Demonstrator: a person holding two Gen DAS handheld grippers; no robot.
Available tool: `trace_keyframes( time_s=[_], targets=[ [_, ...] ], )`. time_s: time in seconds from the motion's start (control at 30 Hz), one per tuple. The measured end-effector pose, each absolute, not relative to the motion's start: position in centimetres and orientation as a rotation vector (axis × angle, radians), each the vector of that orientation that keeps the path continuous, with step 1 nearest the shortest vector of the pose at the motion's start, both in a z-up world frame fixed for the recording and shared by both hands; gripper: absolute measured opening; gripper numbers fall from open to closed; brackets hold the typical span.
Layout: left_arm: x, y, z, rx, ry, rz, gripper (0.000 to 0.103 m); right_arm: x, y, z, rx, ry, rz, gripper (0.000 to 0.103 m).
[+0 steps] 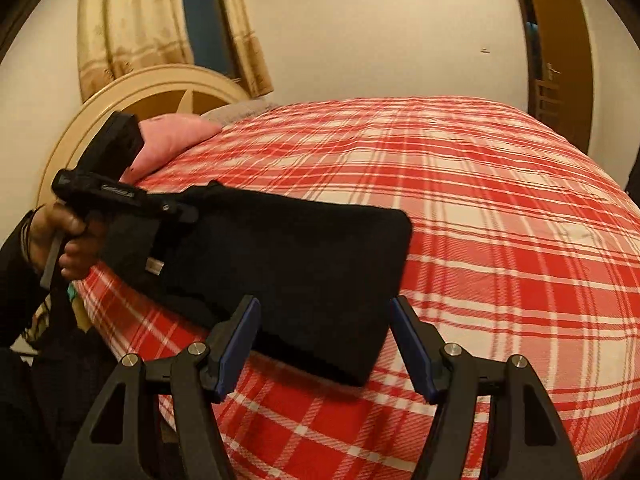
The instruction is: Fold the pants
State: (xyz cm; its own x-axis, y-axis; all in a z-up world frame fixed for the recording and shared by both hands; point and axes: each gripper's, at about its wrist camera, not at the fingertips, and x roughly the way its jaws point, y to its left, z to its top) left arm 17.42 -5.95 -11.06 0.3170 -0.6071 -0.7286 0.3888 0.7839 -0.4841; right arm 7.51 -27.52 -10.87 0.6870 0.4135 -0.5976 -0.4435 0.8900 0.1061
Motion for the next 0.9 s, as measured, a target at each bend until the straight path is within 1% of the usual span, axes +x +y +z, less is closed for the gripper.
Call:
trace_keyframes(
  time_s=[0.07, 0.17, 0.27, 0.37, 0.5, 0.63, 0.7, 0.8, 0.83, 0.9],
  targets=[
    [17.6, -5.5, -11.2, -0.26, 1.07, -0.658, 0.007, 7.4, -27.3, -11.0, -0.053, 0.66, 0.493, 0.068],
    [17.6, -5.8, -11.6, -0.185, 1.068, -0.625, 0.007, 7.2, -26.8, -11.0, -0.059, 0.658, 0.522, 0.068],
    [17.8, -5.0, -11.6, -0.272, 1.095, -0.667, 0.007, 7.2, -26.6, -11.3, -0.07, 0.665, 0.526, 0.068],
    [17.8, -4.1, -10.4, -0.355, 1.101, -0.718, 0.007, 7.2, -26.6, -11.3, -0.068, 0.663, 0.524, 0.068],
    [17.9, -3.2, -9.2, -0.343, 1.091, -0.707, 0.007, 7.1, -26.2, -11.5, -0.075, 0.665, 0.537, 0.068],
    [18.8, -2.7, -11.7, -0.305, 1.142, -0.639, 0.007, 7.2, -25.1, -12.7, -0.123, 0.708, 0.544, 0.068],
    [19.0, -2.9, -13.1, -0.285, 1.175, -0.623, 0.008, 8.0, -24.6, -14.0, -0.169, 0.774, 0.513, 0.068],
    [18.8, -3.4, -13.9, -0.192, 1.177, -0.584, 0.011, 7.9, -24.2, -14.3, -0.224, 0.769, 0.483, 0.068],
    [18.9, -3.4, -14.0, -0.173, 1.175, -0.581, 0.015, 7.8, -24.3, -13.9, -0.208, 0.756, 0.493, 0.068],
    [18.9, -3.1, -13.9, -0.158, 1.156, -0.562, 0.02, 7.5, -24.0, -12.5, -0.164, 0.716, 0.526, 0.068]
  ],
)
